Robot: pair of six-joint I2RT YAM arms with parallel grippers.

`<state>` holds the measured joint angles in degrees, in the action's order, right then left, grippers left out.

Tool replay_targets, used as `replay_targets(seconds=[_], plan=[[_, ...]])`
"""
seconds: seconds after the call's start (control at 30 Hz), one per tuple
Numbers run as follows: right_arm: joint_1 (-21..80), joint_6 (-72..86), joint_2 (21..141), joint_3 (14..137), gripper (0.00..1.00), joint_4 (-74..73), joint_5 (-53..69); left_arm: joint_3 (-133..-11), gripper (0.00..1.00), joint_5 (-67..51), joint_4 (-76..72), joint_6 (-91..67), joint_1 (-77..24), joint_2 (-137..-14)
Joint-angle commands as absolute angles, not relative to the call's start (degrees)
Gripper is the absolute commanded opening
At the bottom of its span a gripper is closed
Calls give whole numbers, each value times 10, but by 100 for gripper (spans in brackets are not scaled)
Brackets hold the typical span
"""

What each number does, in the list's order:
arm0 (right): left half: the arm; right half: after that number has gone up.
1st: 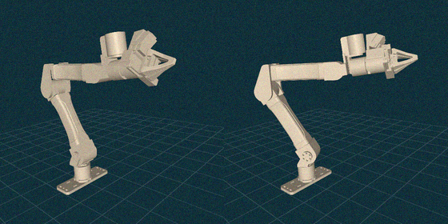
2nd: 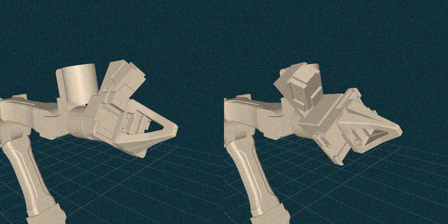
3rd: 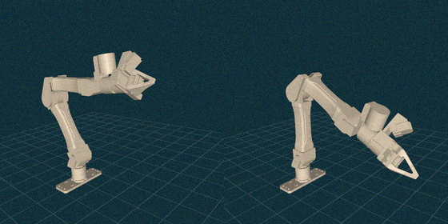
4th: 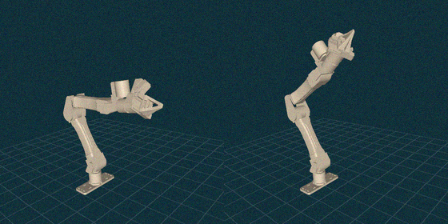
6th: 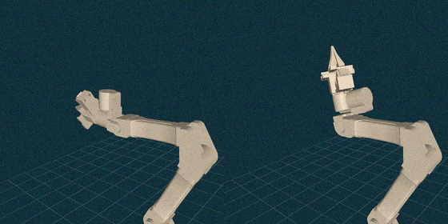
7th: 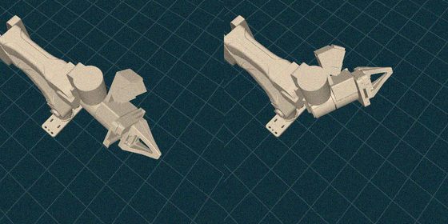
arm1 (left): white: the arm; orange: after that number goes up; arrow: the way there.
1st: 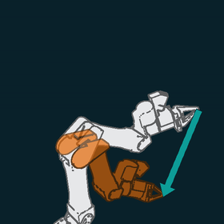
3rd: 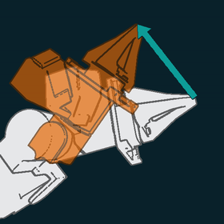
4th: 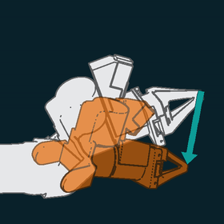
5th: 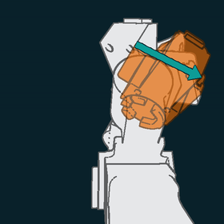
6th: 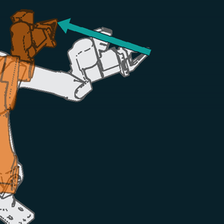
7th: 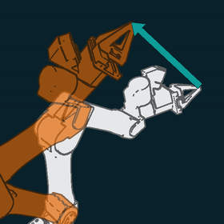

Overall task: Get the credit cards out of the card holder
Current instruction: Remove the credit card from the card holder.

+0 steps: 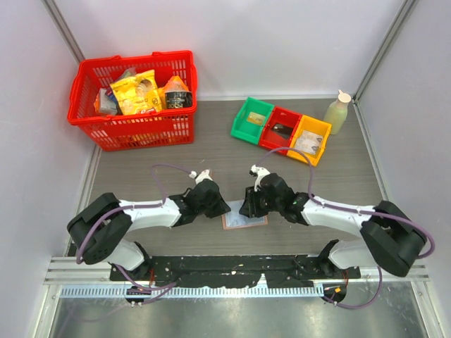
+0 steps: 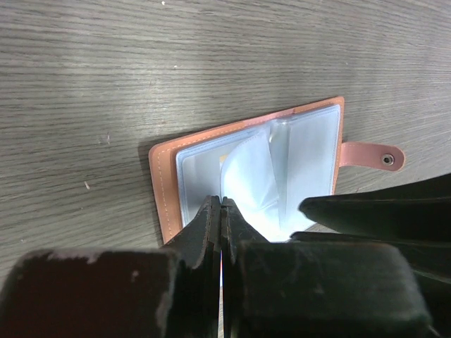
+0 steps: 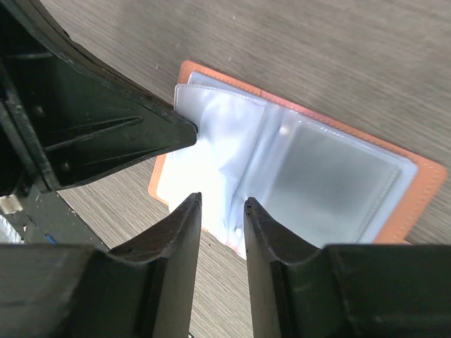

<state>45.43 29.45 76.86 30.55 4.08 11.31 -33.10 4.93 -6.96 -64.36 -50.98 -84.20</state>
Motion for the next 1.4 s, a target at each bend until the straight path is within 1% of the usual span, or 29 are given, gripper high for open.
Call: replay_targets(seconds=[0.0, 0.1, 0.23, 0.3, 0.4, 0.63, 0.73, 0.87, 1.0, 1.17, 1.23, 1.27, 1.3, 1.37], plan=[[457, 288, 704, 301, 38, 10, 42, -364, 0, 49, -59, -637, -512, -820], [456, 294, 677, 293, 38, -32, -30, -382, 0, 31, -53, -637, -512, -820], [455, 311, 625, 272, 40, -48, -90, -407, 2, 7, -53, -640, -515, -826], [456, 318, 600, 261, 40, -54, -116, -419, 5, 3, -55, -640, -519, -834], [456, 321, 562, 247, 41, -63, -149, -438, 12, -26, -68, -643, -529, -860], [456, 314, 452, 236, 42, -79, -164, -500, 22, -43, -91, -641, -560, -946], [457, 309, 421, 237, 42, -90, -156, -519, 28, -48, -103, -642, -562, -989], [455, 305, 402, 239, 43, -92, -134, -542, 30, -43, -125, -641, -563, -1031], [455, 302, 407, 240, 43, -80, -96, -569, 34, -36, -127, -628, -562, -1048], [455, 306, 433, 243, 45, -56, -41, -554, 41, -5, -109, -596, -541, -982], [456, 305, 453, 244, 45, -41, -9, -531, 47, 21, -97, -586, -520, -944], [455, 309, 463, 244, 45, -32, -9, -520, 49, 24, -91, -583, -508, -922], [455, 314, 479, 243, 45, -13, 27, -506, 50, 29, -81, -577, -499, -900], [456, 322, 510, 243, 45, 23, 51, -484, 50, 46, -49, -565, -481, -860]])
